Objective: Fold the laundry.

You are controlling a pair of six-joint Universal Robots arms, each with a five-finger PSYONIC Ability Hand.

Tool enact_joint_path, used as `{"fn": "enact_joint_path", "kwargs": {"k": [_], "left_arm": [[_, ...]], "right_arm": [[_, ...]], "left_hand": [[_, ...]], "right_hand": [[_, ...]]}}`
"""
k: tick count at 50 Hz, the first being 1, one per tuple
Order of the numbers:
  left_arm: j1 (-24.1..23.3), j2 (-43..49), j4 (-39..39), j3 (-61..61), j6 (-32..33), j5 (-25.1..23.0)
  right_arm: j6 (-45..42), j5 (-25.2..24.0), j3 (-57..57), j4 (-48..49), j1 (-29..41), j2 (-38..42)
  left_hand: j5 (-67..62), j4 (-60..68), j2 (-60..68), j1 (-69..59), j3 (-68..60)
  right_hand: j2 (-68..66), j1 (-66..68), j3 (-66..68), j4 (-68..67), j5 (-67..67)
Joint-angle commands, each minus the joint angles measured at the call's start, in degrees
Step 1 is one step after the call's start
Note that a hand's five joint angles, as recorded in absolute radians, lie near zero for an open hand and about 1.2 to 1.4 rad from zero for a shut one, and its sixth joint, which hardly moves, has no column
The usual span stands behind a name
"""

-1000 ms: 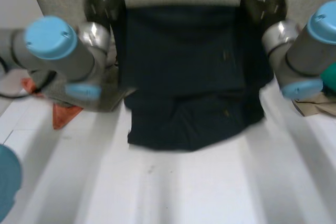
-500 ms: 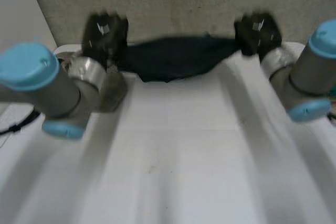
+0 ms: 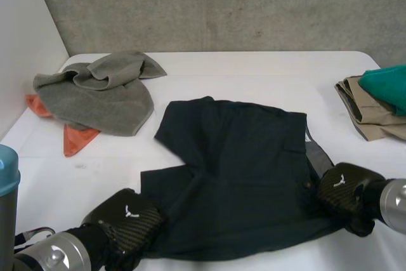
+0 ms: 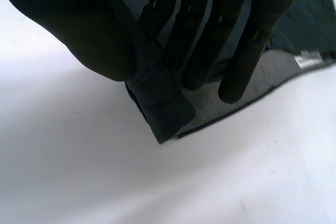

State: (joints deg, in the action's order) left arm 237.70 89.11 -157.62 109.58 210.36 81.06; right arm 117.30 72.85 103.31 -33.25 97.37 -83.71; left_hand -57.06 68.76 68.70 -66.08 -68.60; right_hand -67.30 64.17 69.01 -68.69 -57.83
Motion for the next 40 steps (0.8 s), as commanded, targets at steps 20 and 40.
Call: {"fn": "enact_joint_path", "kwargs": {"k": [20, 40], "left_arm": [[1.8, 41.11, -33.24, -47.49, 4.26, 6.3], [0.75, 53.9, -40.57, -59.59, 0.84, 8.85]], "right_arm": [[29.03, 10.81, -33.76, 36.65, 7.21, 29.37], [33.86, 17.33, -43.73, 46.63, 9.59, 39.08]], "left_hand": [[-12.94, 11.24, 11.3, -13.92, -11.4], [57.06, -58.76, -58.7, 56.08, 58.6]], "right_hand": [[-12.7, 15.83, 10.99, -11.31, -12.17], [57.3, -54.17, -59.01, 58.69, 57.83]]}}
